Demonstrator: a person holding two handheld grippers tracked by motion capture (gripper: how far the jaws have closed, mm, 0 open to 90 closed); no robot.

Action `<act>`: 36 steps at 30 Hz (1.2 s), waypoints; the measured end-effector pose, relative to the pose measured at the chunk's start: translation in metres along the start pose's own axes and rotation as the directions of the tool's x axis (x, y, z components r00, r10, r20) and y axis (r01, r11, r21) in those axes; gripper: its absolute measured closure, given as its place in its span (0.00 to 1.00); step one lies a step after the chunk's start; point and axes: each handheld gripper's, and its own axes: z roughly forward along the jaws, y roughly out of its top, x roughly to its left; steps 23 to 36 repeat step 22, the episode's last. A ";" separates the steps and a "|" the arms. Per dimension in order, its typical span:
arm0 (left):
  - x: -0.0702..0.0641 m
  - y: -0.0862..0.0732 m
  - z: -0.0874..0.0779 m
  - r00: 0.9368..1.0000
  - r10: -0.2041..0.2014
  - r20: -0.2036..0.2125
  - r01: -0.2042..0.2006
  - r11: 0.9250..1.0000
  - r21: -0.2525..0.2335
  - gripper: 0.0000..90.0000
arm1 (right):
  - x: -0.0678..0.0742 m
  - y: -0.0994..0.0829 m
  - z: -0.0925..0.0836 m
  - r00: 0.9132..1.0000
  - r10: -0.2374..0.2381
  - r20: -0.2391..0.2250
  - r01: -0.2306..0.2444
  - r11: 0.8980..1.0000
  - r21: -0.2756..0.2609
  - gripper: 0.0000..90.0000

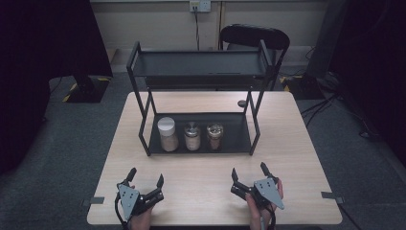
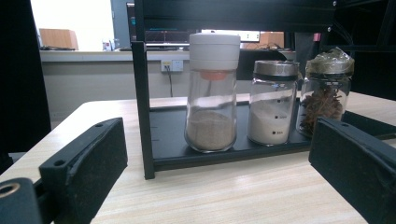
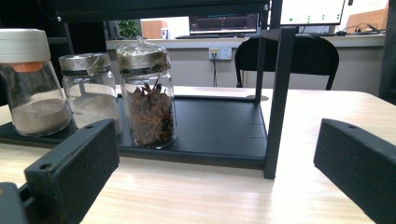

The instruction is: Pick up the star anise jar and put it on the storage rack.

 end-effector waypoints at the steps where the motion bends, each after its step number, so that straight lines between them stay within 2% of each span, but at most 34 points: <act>1: 0.000 0.000 0.000 1.000 0.000 0.000 0.000 1.000 0.000 0.04 | 0.000 -0.001 0.000 1.000 -0.002 0.001 0.002 1.000 -0.003 0.00; 8: 0.000 0.000 0.000 1.000 0.000 0.000 0.000 1.000 0.000 0.04 | 0.000 -0.003 -0.002 1.000 -0.017 -0.008 0.016 1.000 -0.015 0.00; 12: 0.000 0.000 0.000 1.000 0.000 0.000 0.000 1.000 0.000 0.04 | 0.002 -0.008 -0.004 1.000 -0.022 -0.001 0.022 0.999 -0.044 0.00; 14: 0.000 0.000 0.000 1.000 0.000 0.000 0.000 1.000 0.000 0.04 | 0.000 -0.010 -0.005 1.000 -0.027 -0.013 0.026 0.998 -0.058 0.00; 36: 0.000 0.000 0.000 1.000 0.000 -0.001 0.000 1.000 0.001 0.04 | 0.002 -0.010 -0.005 1.000 -0.028 -0.002 0.028 0.998 -0.057 0.00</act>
